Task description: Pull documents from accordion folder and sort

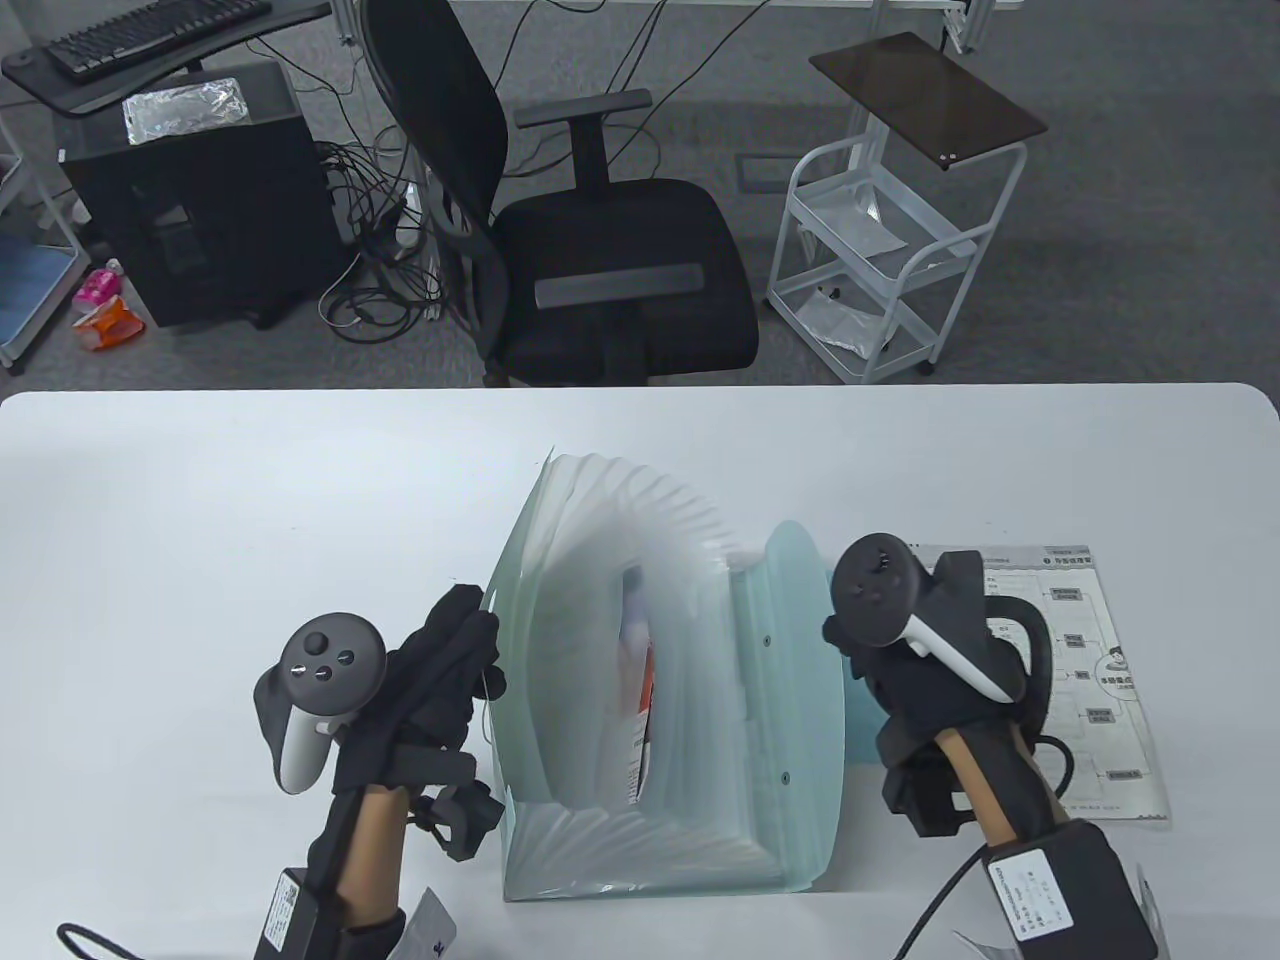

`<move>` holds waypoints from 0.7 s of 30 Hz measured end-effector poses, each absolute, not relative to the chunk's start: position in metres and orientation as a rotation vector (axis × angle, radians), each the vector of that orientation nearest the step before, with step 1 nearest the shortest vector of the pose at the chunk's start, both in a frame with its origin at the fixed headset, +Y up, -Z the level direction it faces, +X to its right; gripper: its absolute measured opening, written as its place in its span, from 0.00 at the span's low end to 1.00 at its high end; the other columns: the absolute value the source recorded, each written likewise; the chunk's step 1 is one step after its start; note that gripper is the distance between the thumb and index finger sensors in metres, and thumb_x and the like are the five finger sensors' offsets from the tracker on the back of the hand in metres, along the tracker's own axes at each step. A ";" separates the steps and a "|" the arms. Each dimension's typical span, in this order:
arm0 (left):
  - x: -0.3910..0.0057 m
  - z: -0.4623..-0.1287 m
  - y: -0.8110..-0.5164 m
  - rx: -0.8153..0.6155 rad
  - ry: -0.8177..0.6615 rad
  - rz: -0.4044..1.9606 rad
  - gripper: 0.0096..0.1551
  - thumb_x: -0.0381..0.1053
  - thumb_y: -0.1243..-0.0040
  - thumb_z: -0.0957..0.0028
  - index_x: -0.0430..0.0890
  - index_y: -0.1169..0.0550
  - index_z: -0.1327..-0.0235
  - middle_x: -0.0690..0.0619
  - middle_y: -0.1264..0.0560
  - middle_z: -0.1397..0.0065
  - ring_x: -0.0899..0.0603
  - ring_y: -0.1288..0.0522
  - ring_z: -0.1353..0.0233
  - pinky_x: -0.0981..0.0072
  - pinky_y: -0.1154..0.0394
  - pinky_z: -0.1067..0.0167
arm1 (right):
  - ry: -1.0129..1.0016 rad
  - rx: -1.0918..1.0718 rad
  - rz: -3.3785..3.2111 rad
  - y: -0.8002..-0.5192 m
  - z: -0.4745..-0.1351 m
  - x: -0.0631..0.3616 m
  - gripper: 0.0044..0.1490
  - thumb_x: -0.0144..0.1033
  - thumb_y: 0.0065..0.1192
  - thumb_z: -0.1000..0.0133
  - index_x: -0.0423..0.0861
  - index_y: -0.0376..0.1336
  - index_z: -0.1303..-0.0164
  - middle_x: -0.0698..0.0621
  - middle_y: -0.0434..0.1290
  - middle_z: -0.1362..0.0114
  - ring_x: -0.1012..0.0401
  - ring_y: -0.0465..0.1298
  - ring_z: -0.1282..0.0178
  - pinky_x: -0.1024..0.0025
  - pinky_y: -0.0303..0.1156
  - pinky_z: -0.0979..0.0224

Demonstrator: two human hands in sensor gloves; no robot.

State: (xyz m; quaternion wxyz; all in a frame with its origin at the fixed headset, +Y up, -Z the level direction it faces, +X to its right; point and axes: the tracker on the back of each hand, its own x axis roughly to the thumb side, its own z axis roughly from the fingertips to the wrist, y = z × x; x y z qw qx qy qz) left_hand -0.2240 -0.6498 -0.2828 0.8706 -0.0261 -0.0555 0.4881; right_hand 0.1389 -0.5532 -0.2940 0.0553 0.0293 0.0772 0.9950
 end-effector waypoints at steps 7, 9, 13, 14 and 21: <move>-0.223 -0.283 -0.650 -0.059 -0.125 1.026 0.43 0.61 0.62 0.27 0.27 0.41 0.18 0.32 0.27 0.33 0.44 0.18 0.48 0.62 0.22 0.57 | 0.480 0.367 2.963 -0.568 -0.291 0.075 0.29 0.41 0.54 0.46 0.44 0.63 0.36 0.48 0.81 0.47 0.60 0.85 0.64 0.74 0.83 0.61; -0.223 -0.283 -0.651 -0.061 -0.127 1.031 0.43 0.61 0.62 0.27 0.27 0.41 0.18 0.32 0.27 0.33 0.44 0.18 0.48 0.62 0.22 0.56 | 0.524 0.410 2.952 -0.573 -0.293 0.064 0.27 0.39 0.53 0.45 0.45 0.63 0.36 0.50 0.82 0.50 0.61 0.85 0.67 0.75 0.82 0.63; -0.223 -0.284 -0.651 -0.067 -0.131 1.044 0.43 0.61 0.61 0.27 0.27 0.41 0.18 0.32 0.27 0.33 0.44 0.18 0.48 0.62 0.22 0.56 | 0.631 0.462 2.928 -0.583 -0.300 0.044 0.27 0.38 0.53 0.45 0.46 0.62 0.35 0.52 0.82 0.56 0.63 0.84 0.72 0.77 0.81 0.67; -0.223 -0.284 -0.651 -0.069 -0.133 1.048 0.43 0.61 0.61 0.27 0.27 0.41 0.18 0.32 0.27 0.33 0.44 0.18 0.48 0.61 0.22 0.56 | 0.660 0.471 2.917 -0.586 -0.302 0.039 0.27 0.38 0.53 0.45 0.46 0.62 0.35 0.52 0.82 0.56 0.64 0.83 0.73 0.77 0.81 0.68; -0.223 -0.285 -0.651 -0.077 -0.142 1.057 0.43 0.61 0.61 0.27 0.27 0.41 0.18 0.32 0.27 0.33 0.44 0.18 0.48 0.62 0.22 0.56 | 0.695 0.500 2.863 -0.592 -0.312 0.013 0.27 0.35 0.51 0.44 0.46 0.60 0.33 0.52 0.82 0.55 0.63 0.83 0.72 0.77 0.81 0.67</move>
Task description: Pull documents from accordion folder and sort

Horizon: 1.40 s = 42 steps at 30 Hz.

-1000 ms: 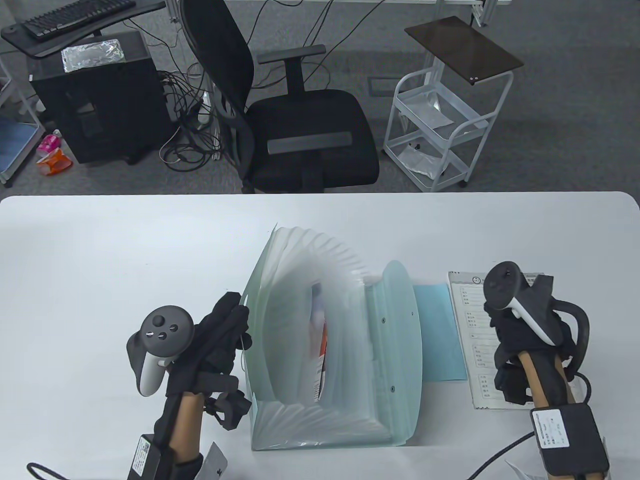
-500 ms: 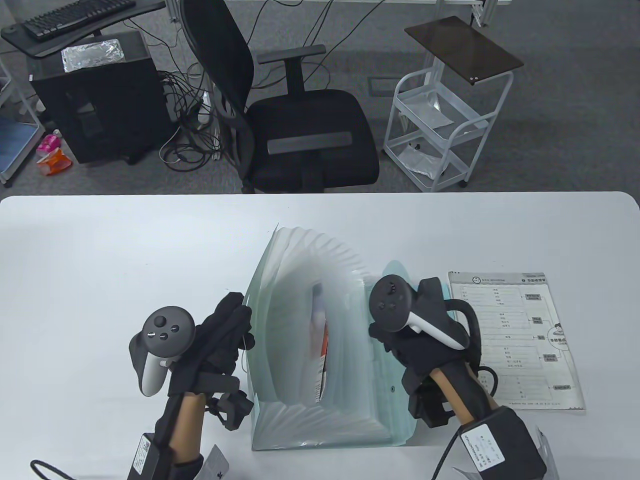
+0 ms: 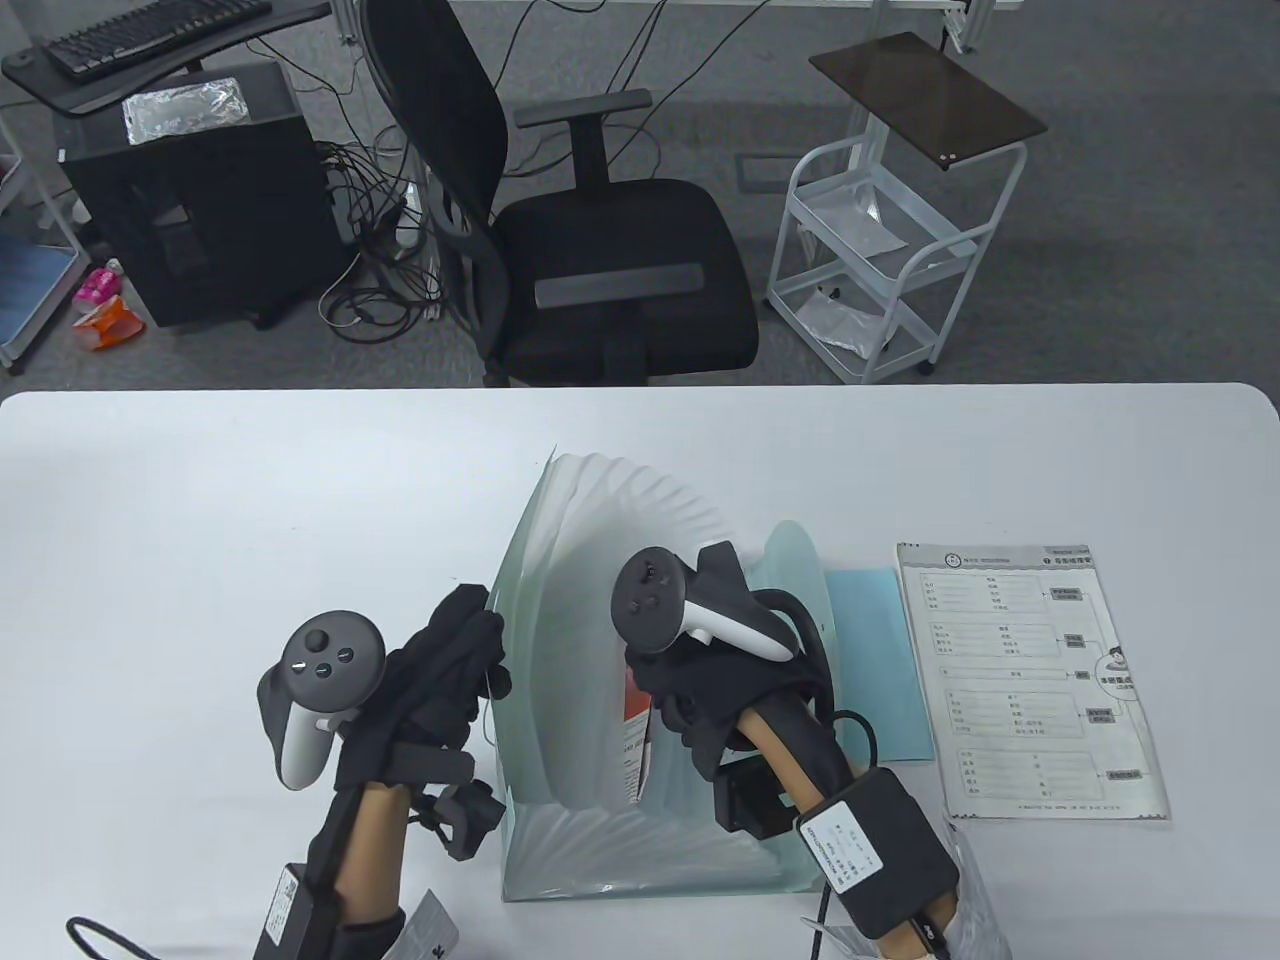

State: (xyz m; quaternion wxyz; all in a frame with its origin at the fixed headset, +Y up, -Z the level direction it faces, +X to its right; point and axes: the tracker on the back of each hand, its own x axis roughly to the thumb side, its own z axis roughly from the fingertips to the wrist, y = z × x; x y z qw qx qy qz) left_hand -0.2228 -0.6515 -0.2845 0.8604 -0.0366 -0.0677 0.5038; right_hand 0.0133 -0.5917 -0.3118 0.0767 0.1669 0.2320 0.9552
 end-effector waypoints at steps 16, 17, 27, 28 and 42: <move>-0.223 -0.284 -0.652 -0.059 -0.126 1.037 0.43 0.60 0.62 0.27 0.26 0.42 0.18 0.31 0.28 0.33 0.44 0.17 0.48 0.62 0.22 0.57 | 0.774 0.250 3.128 -0.617 -0.344 -0.008 0.28 0.34 0.51 0.44 0.49 0.58 0.30 0.36 0.72 0.32 0.60 0.84 0.67 0.77 0.81 0.65; -0.223 -0.284 -0.652 -0.058 -0.126 1.036 0.43 0.60 0.63 0.27 0.26 0.42 0.18 0.31 0.28 0.33 0.44 0.17 0.48 0.62 0.21 0.57 | 0.795 0.240 3.118 -0.619 -0.346 -0.008 0.29 0.34 0.51 0.44 0.49 0.57 0.30 0.36 0.72 0.31 0.60 0.84 0.66 0.77 0.81 0.65; -0.223 -0.284 -0.652 -0.058 -0.126 1.034 0.43 0.59 0.63 0.27 0.25 0.42 0.18 0.31 0.28 0.33 0.43 0.17 0.48 0.62 0.21 0.57 | 1.000 0.215 2.968 -0.635 -0.362 -0.005 0.30 0.35 0.52 0.44 0.48 0.56 0.29 0.36 0.71 0.31 0.58 0.84 0.67 0.77 0.81 0.66; -0.222 -0.284 -0.652 -0.059 -0.128 1.032 0.42 0.59 0.63 0.26 0.25 0.42 0.18 0.31 0.28 0.33 0.43 0.17 0.48 0.62 0.21 0.57 | 0.998 0.249 2.943 -0.634 -0.362 -0.007 0.30 0.35 0.52 0.44 0.47 0.57 0.29 0.36 0.71 0.31 0.58 0.84 0.66 0.77 0.81 0.66; -0.221 -0.285 -0.654 -0.068 -0.138 1.039 0.43 0.60 0.63 0.27 0.25 0.43 0.18 0.31 0.28 0.33 0.44 0.17 0.48 0.62 0.21 0.57 | 0.964 0.448 2.874 -0.636 -0.357 -0.024 0.31 0.38 0.59 0.48 0.50 0.59 0.33 0.47 0.74 0.36 0.52 0.80 0.48 0.68 0.80 0.49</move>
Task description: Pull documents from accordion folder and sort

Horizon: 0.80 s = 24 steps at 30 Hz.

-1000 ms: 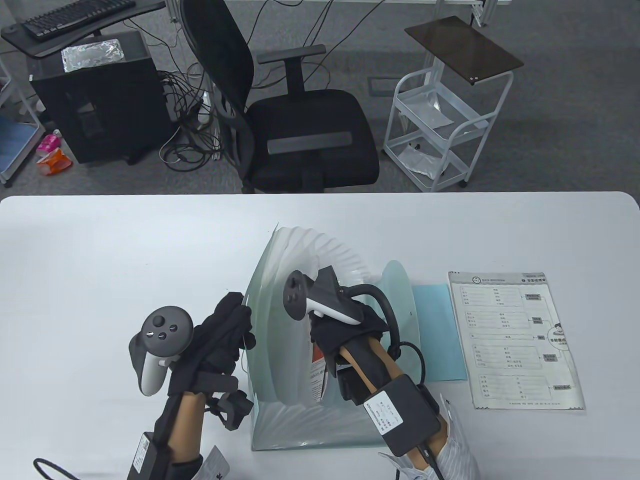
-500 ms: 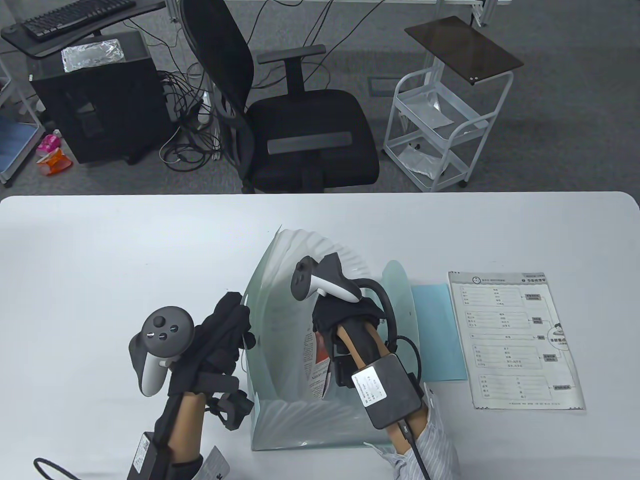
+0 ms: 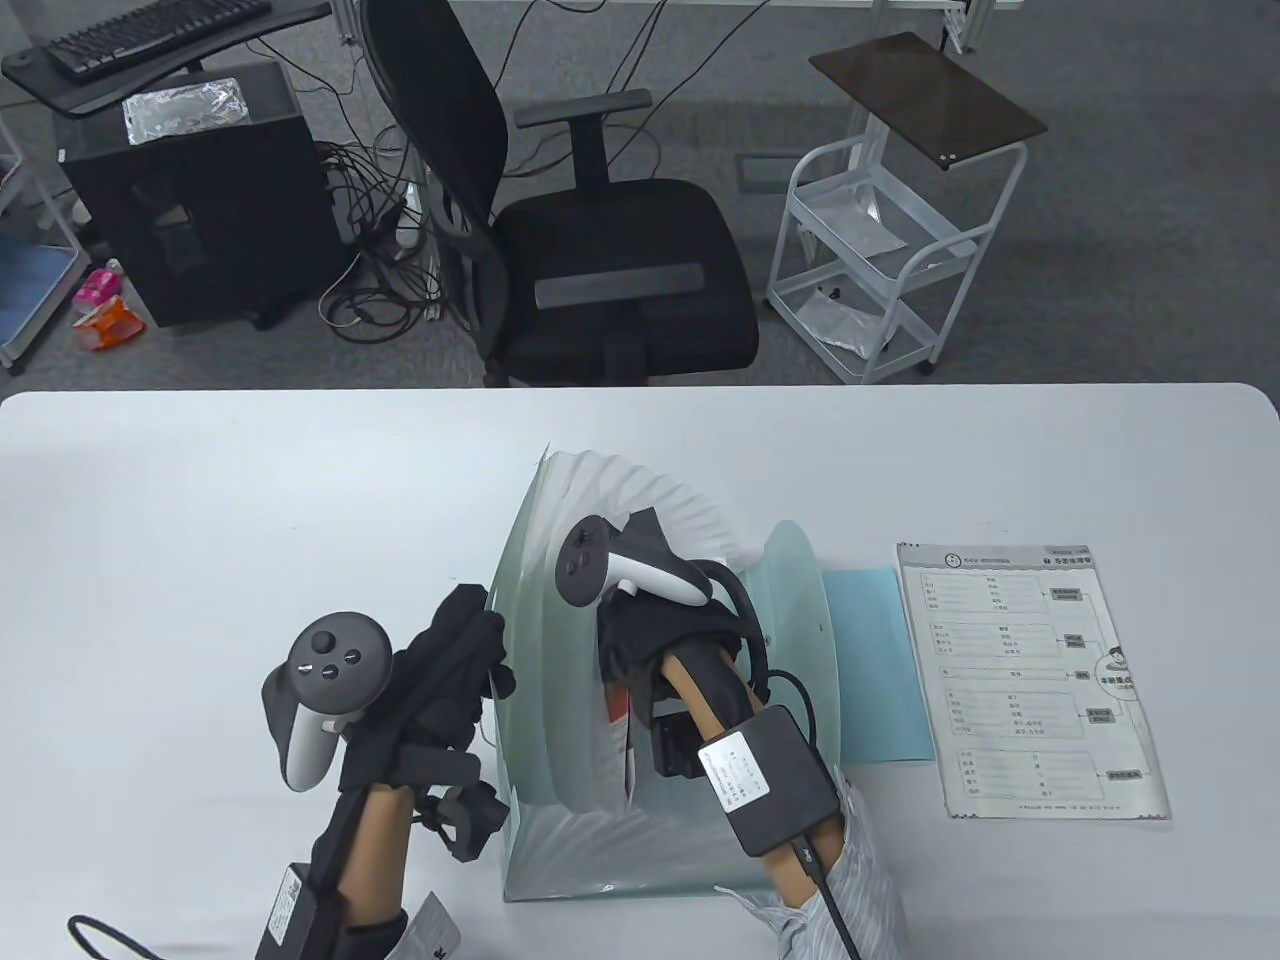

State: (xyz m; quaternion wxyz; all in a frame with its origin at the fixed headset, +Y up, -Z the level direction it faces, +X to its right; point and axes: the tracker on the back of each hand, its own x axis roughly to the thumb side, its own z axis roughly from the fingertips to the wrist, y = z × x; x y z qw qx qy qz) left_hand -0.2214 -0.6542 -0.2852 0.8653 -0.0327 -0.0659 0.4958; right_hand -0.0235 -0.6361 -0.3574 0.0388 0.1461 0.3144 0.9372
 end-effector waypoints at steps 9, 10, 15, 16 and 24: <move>-0.223 -0.285 -0.654 -0.069 -0.136 1.042 0.43 0.60 0.63 0.27 0.25 0.43 0.18 0.31 0.28 0.33 0.44 0.17 0.48 0.62 0.21 0.57 | 0.737 0.433 2.981 -0.626 -0.350 -0.024 0.32 0.29 0.57 0.47 0.51 0.55 0.30 0.47 0.77 0.41 0.56 0.83 0.57 0.74 0.81 0.55; -0.223 -0.285 -0.654 -0.069 -0.135 1.043 0.43 0.60 0.63 0.27 0.25 0.43 0.18 0.31 0.28 0.33 0.44 0.17 0.48 0.62 0.21 0.57 | 0.674 0.406 2.998 -0.622 -0.348 -0.022 0.33 0.29 0.56 0.47 0.51 0.54 0.29 0.47 0.77 0.42 0.56 0.83 0.58 0.74 0.81 0.56; -0.224 -0.285 -0.654 -0.070 -0.132 1.046 0.43 0.60 0.63 0.27 0.25 0.43 0.18 0.31 0.28 0.33 0.44 0.17 0.48 0.62 0.21 0.57 | 0.533 0.306 3.027 -0.604 -0.343 -0.005 0.43 0.30 0.58 0.47 0.47 0.42 0.25 0.47 0.78 0.44 0.58 0.84 0.60 0.76 0.82 0.58; -0.224 -0.285 -0.654 -0.070 -0.132 1.047 0.43 0.60 0.63 0.27 0.25 0.43 0.18 0.31 0.28 0.33 0.44 0.17 0.48 0.62 0.21 0.57 | 0.505 0.282 3.018 -0.601 -0.342 0.000 0.46 0.30 0.59 0.48 0.43 0.39 0.25 0.48 0.79 0.45 0.58 0.84 0.61 0.76 0.82 0.59; -0.224 -0.285 -0.654 -0.069 -0.129 1.046 0.44 0.60 0.63 0.27 0.25 0.43 0.17 0.32 0.28 0.33 0.44 0.18 0.48 0.62 0.21 0.57 | 0.607 0.096 2.948 -0.586 -0.342 0.023 0.46 0.32 0.62 0.49 0.23 0.48 0.30 0.47 0.81 0.49 0.58 0.85 0.65 0.77 0.83 0.63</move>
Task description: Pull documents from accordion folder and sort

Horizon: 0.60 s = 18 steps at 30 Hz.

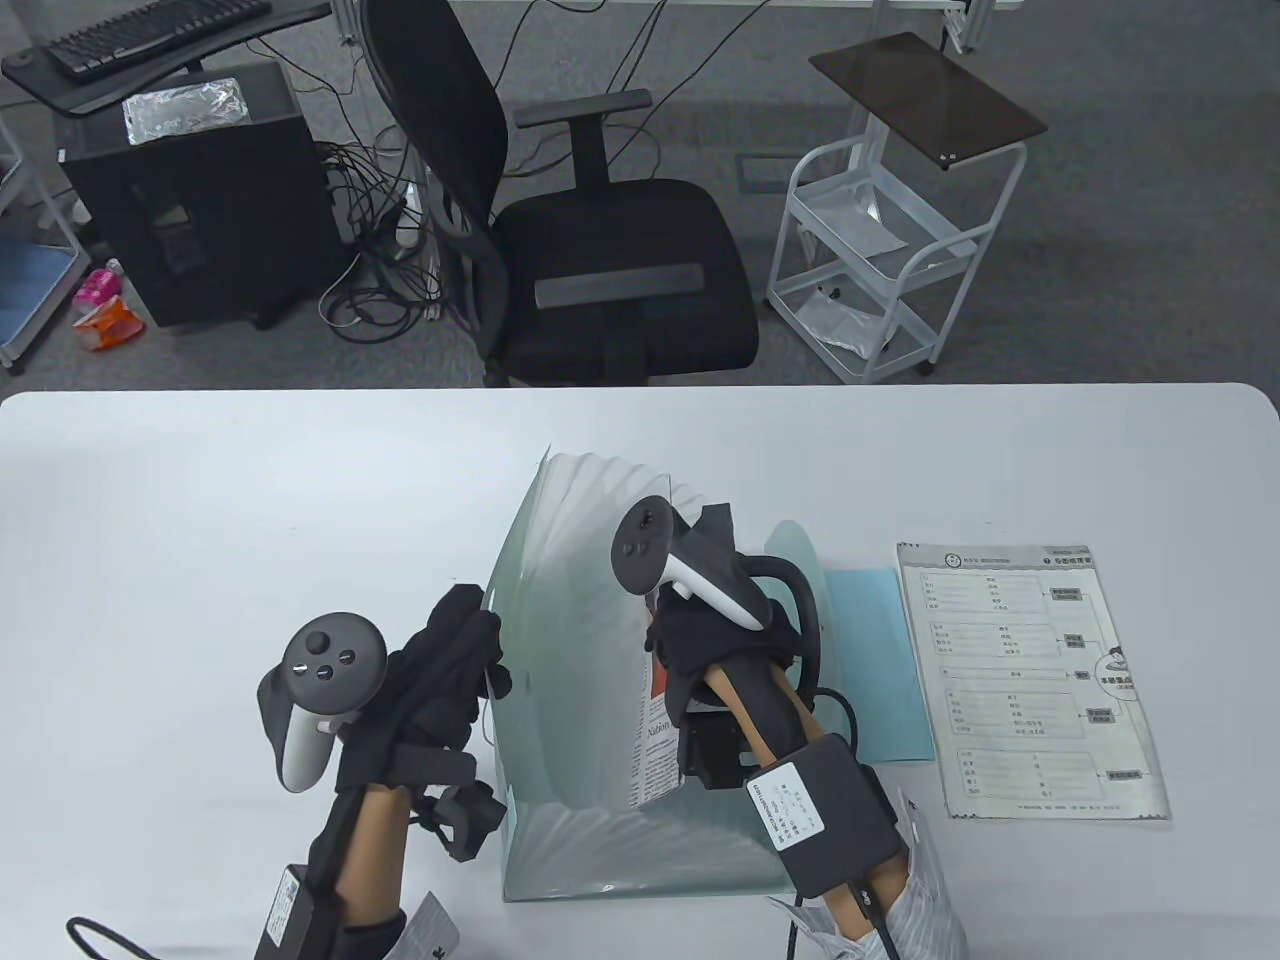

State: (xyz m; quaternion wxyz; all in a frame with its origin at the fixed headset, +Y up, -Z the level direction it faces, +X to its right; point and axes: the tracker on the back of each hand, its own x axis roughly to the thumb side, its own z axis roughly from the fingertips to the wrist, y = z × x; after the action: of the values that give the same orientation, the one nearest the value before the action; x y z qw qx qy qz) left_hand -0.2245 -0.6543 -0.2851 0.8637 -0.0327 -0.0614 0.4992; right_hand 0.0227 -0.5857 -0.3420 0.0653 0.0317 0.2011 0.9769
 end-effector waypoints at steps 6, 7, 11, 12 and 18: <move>-0.224 -0.285 -0.654 -0.070 -0.129 1.049 0.44 0.60 0.63 0.27 0.25 0.43 0.17 0.32 0.28 0.33 0.44 0.18 0.48 0.62 0.21 0.57 | 0.593 0.090 2.951 -0.577 -0.338 0.033 0.29 0.32 0.60 0.48 0.37 0.60 0.37 0.49 0.81 0.50 0.59 0.85 0.68 0.79 0.82 0.65; -0.224 -0.285 -0.654 -0.069 -0.129 1.048 0.44 0.60 0.63 0.27 0.25 0.43 0.17 0.32 0.28 0.33 0.44 0.18 0.48 0.62 0.21 0.57 | 0.584 0.088 2.941 -0.575 -0.337 0.035 0.29 0.32 0.60 0.48 0.37 0.60 0.37 0.49 0.81 0.50 0.59 0.85 0.68 0.80 0.82 0.64; -0.224 -0.285 -0.655 -0.068 -0.129 1.047 0.44 0.60 0.63 0.27 0.25 0.43 0.18 0.32 0.28 0.33 0.44 0.18 0.48 0.62 0.21 0.57 | 0.528 0.068 2.883 -0.562 -0.332 0.050 0.29 0.31 0.59 0.47 0.37 0.60 0.37 0.48 0.81 0.50 0.60 0.85 0.67 0.81 0.83 0.65; -0.224 -0.285 -0.655 -0.068 -0.129 1.047 0.44 0.60 0.63 0.27 0.25 0.43 0.18 0.32 0.28 0.33 0.44 0.18 0.48 0.62 0.21 0.57 | 0.511 0.060 2.860 -0.558 -0.331 0.055 0.29 0.31 0.59 0.47 0.37 0.60 0.37 0.48 0.81 0.49 0.60 0.85 0.67 0.81 0.83 0.65; -0.224 -0.285 -0.655 -0.066 -0.128 1.048 0.43 0.60 0.63 0.27 0.25 0.43 0.17 0.32 0.28 0.33 0.44 0.18 0.48 0.62 0.21 0.57 | 0.429 0.026 2.753 -0.535 -0.319 0.089 0.28 0.30 0.59 0.47 0.37 0.59 0.38 0.47 0.80 0.50 0.60 0.85 0.68 0.81 0.83 0.65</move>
State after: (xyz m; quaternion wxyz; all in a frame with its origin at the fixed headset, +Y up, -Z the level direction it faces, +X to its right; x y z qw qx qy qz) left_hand -0.2240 -0.6550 -0.2846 0.8632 -0.0316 -0.0610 0.5001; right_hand 0.0887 -0.5346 -0.3194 0.1766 0.0091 0.1515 0.9725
